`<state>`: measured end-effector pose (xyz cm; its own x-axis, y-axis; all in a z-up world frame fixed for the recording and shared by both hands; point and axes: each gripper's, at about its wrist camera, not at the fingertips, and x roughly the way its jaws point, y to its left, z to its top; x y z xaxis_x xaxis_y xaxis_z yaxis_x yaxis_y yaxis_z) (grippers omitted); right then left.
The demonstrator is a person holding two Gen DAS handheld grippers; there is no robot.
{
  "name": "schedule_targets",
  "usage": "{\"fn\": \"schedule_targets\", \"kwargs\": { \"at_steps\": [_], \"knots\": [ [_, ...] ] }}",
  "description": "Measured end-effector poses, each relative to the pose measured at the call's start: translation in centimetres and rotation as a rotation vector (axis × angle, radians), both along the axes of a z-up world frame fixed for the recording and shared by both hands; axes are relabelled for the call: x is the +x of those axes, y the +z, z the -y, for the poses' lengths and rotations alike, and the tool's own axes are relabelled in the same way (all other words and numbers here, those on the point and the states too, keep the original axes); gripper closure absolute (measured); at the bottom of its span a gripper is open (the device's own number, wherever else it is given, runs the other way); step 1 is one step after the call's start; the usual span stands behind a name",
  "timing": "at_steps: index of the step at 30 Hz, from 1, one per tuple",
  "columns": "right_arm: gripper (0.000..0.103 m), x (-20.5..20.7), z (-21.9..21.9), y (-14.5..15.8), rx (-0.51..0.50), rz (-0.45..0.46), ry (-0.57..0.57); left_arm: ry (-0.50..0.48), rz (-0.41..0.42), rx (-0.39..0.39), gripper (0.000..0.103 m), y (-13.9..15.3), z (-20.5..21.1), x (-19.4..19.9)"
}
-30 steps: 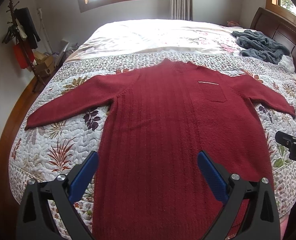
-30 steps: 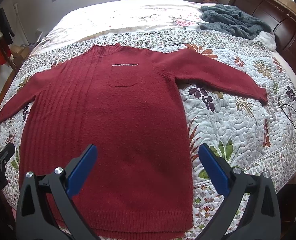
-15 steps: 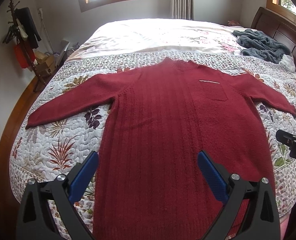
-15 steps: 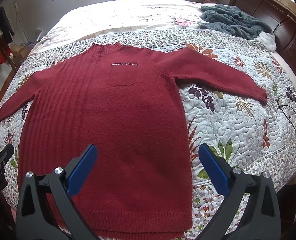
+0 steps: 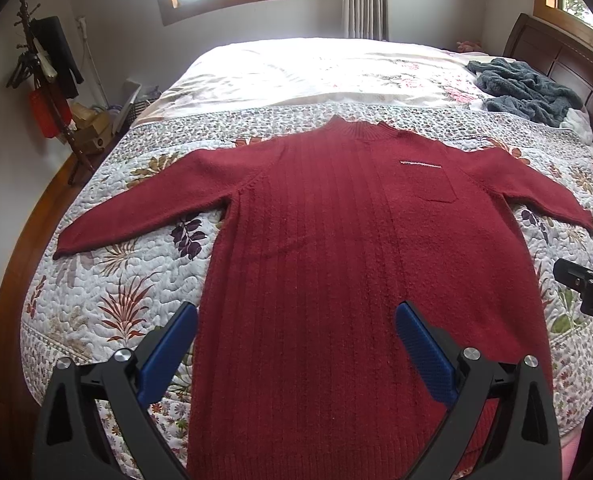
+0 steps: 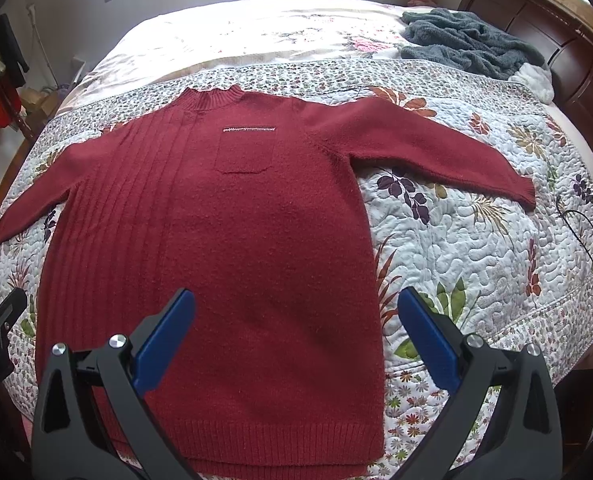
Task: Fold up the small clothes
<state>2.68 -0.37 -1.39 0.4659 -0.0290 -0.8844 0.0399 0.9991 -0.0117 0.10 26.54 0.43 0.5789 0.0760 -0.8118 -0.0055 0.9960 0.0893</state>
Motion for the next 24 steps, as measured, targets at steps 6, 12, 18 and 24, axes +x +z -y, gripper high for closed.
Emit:
{"fn": "schedule_targets", "kwargs": {
  "at_steps": [6, 12, 18, 24],
  "knots": [
    [0.003, 0.07, 0.07, 0.22, -0.001, 0.005, 0.0, 0.003, 0.005, 0.001, 0.004, 0.15, -0.02, -0.02],
    [0.003, 0.04, 0.0, 0.25, -0.001, 0.005, 0.0, 0.005, 0.008, 0.006, 0.004, 0.27, 0.03, 0.0],
    [0.003, 0.04, -0.01, 0.34, -0.003, 0.007, -0.001, 0.004, 0.011, 0.009, 0.004, 0.34, 0.08, -0.02],
    [0.003, 0.0, 0.03, 0.45, -0.005, 0.011, 0.0, 0.005, 0.012, 0.009, 0.004, 0.37, 0.09, -0.04]
  ]
}}
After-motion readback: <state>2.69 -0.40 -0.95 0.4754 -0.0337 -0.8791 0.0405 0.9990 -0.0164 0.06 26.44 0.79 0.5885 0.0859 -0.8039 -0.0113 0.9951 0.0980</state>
